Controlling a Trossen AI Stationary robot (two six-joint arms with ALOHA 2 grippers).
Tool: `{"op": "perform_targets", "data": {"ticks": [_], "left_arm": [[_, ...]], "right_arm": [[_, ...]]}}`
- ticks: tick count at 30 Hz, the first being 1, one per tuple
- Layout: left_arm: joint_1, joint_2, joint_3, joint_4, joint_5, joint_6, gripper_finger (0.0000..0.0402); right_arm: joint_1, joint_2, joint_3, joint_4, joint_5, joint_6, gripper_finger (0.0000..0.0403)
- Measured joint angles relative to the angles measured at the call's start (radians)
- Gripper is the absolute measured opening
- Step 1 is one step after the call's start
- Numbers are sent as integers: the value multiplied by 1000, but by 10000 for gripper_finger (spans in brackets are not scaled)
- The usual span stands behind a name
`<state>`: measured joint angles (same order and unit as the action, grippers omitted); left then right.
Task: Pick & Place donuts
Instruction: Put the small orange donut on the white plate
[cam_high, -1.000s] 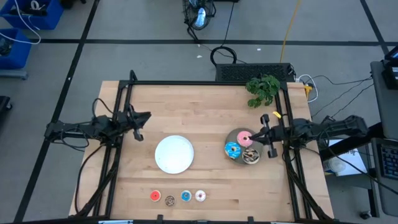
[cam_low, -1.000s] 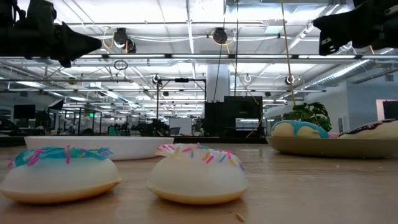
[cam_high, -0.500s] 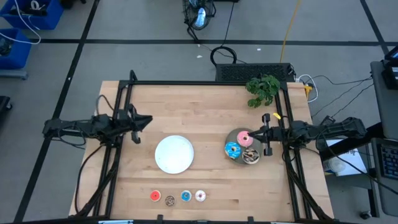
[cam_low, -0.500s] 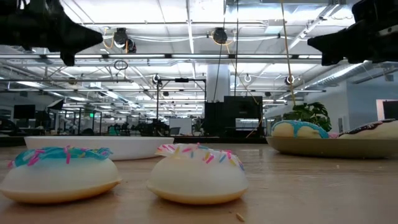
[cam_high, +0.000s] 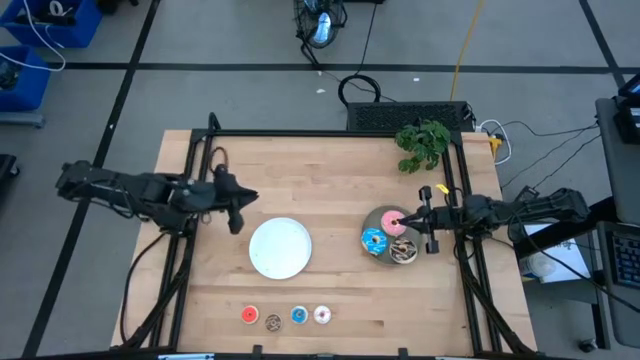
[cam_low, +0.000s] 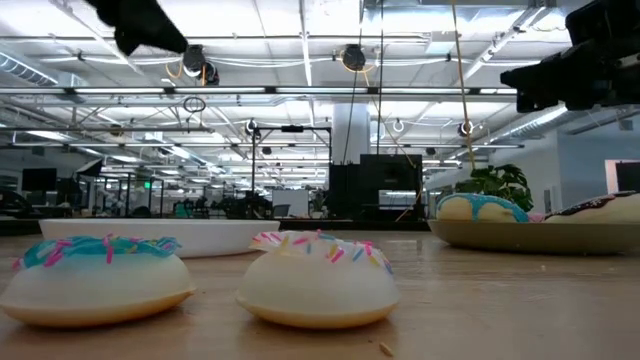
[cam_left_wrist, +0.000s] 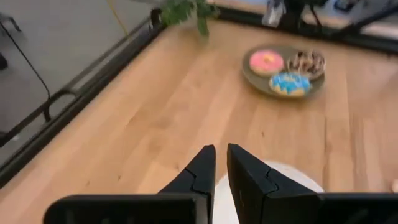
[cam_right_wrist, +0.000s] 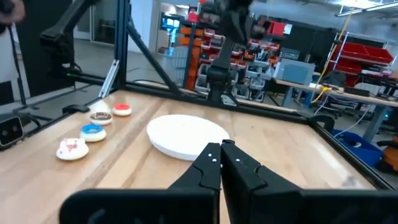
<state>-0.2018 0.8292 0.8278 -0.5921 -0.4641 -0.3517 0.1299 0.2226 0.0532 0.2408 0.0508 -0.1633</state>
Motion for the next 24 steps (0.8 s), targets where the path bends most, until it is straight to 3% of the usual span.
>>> {"op": "perform_targets", "data": {"ticks": [6, 10, 15, 19, 24], "left_arm": [[-104, 191, 242, -322, 13, -214, 46], [-229, 317, 354, -471, 73, -233, 46], [-367, 450, 377, -451, 166, -212, 46], [-451, 571, 378, -430, 298, -209, 46], [-525, 720, 378, -412, 301, -232, 30]], "right_arm": [[0, 1, -1, 1, 0, -3, 0], [0, 2, -1, 4, 0, 58, 0], [0, 2, -1, 39, 0, 45, 0], [0, 2, -1, 39, 4, 46, 0], [0, 2, -1, 44, 4, 46, 0]]}}
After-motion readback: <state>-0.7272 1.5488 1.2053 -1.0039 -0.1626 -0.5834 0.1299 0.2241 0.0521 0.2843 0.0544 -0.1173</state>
